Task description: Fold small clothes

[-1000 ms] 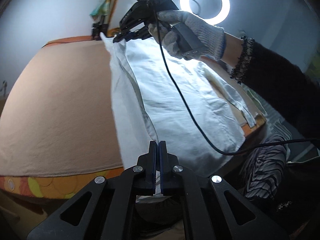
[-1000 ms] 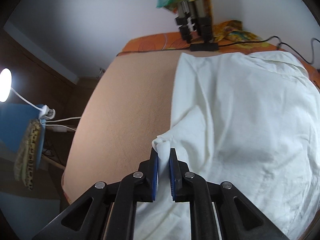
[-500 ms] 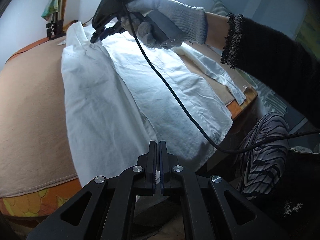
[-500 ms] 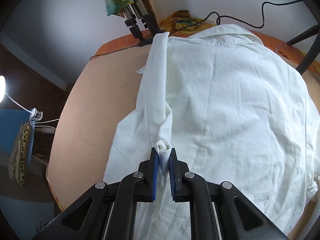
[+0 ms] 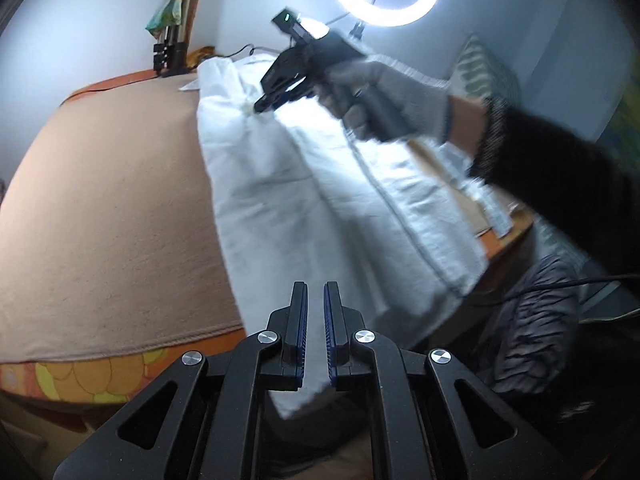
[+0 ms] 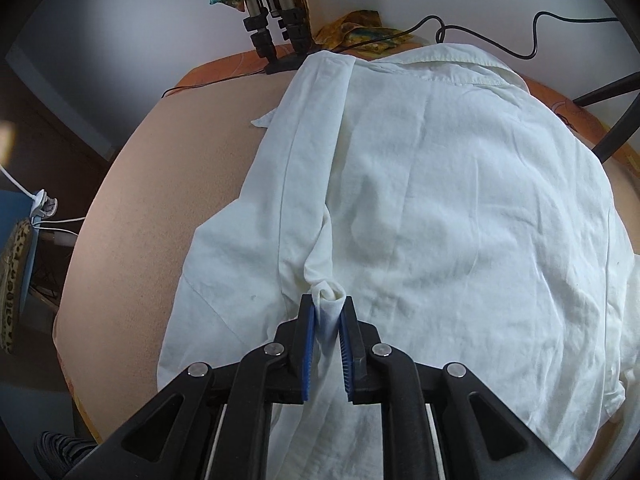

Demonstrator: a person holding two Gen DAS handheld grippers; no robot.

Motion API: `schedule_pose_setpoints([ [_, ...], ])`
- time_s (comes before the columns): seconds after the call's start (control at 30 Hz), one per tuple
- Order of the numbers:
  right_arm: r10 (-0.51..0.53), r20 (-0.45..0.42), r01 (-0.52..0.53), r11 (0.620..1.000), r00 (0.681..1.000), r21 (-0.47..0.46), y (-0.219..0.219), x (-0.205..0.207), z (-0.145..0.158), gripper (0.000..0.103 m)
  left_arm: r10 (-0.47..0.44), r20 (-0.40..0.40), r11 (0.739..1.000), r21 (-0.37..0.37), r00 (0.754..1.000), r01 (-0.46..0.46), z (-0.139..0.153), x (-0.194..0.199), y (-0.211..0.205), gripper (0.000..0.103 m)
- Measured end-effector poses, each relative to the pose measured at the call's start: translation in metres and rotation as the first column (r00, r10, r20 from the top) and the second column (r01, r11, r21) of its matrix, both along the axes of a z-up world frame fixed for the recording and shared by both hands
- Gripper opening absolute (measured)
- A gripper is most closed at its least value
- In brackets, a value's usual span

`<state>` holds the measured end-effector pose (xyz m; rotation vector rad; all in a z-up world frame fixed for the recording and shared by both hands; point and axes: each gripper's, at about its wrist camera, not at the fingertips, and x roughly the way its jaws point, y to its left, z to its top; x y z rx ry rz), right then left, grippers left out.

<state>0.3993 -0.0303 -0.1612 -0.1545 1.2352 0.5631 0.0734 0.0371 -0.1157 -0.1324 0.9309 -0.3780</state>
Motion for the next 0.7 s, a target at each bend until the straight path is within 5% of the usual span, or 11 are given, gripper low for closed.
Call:
schedule_pose_setpoints([
  [0.1,-0.019,0.017,0.019,0.999,1.000,-0.034,-0.003,-0.003,0.001,0.016,-0.033,-0.037,0.998,0.060,0.999,0.035,-0.021,0.009,-0.011,0.007],
  [0.17,-0.032,0.044,0.035,0.998,0.999,-0.058,-0.010,-0.003,0.005,0.035,-0.056,-0.071,0.995,0.082,0.996,0.062,-0.035,0.011,-0.013,0.007],
  [0.23,-0.043,0.047,0.045,0.998,0.998,-0.036,-0.021,-0.004,0.012,0.034,-0.075,-0.084,0.990,0.113,0.994,0.084,-0.041,0.006,-0.017,0.007],
  [0.47,-0.118,0.115,0.106,0.988,0.986,0.112,-0.097,-0.032,0.060,0.048,-0.079,-0.008,0.992,0.095,0.997,0.080,-0.017,-0.006,-0.017,0.007],
  [0.7,-0.223,0.162,0.197,0.968,0.961,0.157,-0.197,-0.069,0.088,0.056,-0.079,0.053,0.996,0.050,0.995,0.077,0.005,0.008,-0.035,0.008],
])
